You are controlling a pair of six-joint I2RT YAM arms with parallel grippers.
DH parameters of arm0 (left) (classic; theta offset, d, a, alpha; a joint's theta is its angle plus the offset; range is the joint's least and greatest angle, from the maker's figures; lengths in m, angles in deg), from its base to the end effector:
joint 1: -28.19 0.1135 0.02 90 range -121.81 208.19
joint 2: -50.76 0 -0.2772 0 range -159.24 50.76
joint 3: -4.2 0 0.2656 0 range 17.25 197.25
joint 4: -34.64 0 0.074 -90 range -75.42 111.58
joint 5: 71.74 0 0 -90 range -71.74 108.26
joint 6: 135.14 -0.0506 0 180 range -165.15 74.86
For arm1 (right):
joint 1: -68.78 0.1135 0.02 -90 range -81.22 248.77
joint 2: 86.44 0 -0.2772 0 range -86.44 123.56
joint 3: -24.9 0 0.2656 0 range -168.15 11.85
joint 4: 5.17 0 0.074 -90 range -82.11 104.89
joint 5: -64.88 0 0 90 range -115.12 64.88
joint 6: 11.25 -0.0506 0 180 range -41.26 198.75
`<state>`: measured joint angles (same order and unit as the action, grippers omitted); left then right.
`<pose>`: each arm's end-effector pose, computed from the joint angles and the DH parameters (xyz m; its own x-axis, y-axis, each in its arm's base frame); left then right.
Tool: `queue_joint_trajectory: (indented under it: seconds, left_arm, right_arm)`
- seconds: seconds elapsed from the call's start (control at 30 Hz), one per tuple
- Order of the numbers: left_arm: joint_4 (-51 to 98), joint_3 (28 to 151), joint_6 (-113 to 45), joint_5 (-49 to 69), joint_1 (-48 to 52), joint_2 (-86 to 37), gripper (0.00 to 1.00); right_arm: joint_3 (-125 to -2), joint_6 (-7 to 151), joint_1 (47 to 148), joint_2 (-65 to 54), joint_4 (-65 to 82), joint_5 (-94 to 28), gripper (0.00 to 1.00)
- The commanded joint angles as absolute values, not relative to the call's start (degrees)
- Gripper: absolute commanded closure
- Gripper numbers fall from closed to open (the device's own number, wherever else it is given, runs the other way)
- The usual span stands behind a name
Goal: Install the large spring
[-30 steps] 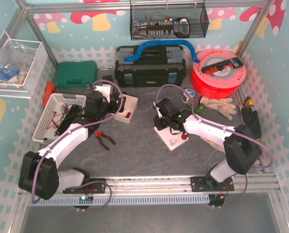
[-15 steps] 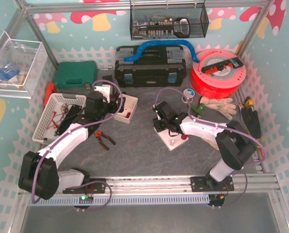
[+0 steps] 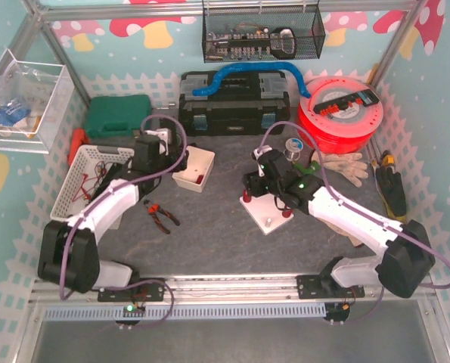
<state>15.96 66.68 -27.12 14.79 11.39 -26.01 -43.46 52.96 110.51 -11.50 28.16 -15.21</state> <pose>0.3039 -0.0950 0.2500 -0.5997 -0.1415 -0.7876 0.1594 0.9434 -0.2909 0.2348 0.1977 0.2713 -0.6735 -0.0264 -0.7387 -0.2934 0.9268 0.2343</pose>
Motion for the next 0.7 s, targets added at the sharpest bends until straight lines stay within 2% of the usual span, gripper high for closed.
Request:
queue_joint_trajectory:
  seconds: [0.0, 0.1, 0.23, 0.43, 0.67]
  left_arm:
    - [6.9, 73.7, -30.6, 6.4, 12.9, -32.2, 0.32]
    - [1.3, 78.4, -33.8, 3.7, 13.1, -36.6, 0.51]
    - [-3.9, 82.9, -35.9, 0.6, 13.0, -41.7, 0.6]
    - [-8.7, 86.4, -36.7, -2.8, 12.4, -47.5, 0.63]
    - [-11.3, 88.5, -38.8, -1.3, 10.6, -51.6, 0.59]
  right_arm:
    - [-45.1, 49.5, 110.8, -14.9, 34.0, -13.2, 0.16]
    - [-44.8, 47.5, 110.8, -16.9, 35.0, -12.0, 0.11]
    - [-44.5, 46.4, 110.8, -18.1, 36.2, -11.0, 0.05]
    - [-44.7, 46.6, 110.8, -19.1, 37.8, -10.2, 0.04]
    - [-45.2, 46.3, 110.8, -19.1, 37.8, -10.2, 0.04]
